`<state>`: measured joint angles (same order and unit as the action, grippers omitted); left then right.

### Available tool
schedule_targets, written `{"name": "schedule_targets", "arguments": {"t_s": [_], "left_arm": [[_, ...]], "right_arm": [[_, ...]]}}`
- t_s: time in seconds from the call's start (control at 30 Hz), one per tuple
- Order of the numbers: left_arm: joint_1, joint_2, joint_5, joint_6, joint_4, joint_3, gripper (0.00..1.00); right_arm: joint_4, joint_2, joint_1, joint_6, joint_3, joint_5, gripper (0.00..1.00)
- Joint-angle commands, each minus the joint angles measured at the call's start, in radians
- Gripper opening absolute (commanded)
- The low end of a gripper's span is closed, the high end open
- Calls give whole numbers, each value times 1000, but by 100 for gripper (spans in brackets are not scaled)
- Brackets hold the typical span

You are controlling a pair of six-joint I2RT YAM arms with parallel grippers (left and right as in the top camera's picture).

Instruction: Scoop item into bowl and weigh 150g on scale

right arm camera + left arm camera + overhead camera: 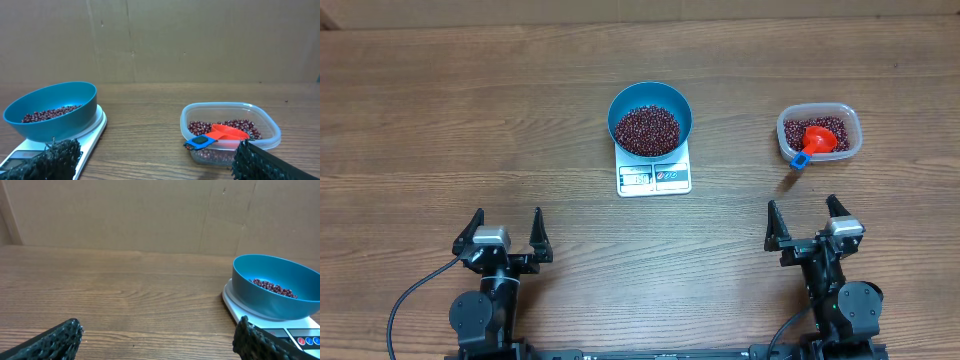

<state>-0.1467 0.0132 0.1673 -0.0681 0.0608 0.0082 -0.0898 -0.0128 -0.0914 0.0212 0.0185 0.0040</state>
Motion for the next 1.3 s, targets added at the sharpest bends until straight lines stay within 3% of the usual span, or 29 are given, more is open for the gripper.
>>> {"name": "schedule_targets", "arguments": {"t_s": [0.0,1.27], "left_arm": [[-12,-10,-10,20,3,-3,99],[-12,-10,-10,20,3,-3,100]], "right_arm": [[5,11,9,13,-10,2,100],[5,10,65,13,-10,2,100]]}}
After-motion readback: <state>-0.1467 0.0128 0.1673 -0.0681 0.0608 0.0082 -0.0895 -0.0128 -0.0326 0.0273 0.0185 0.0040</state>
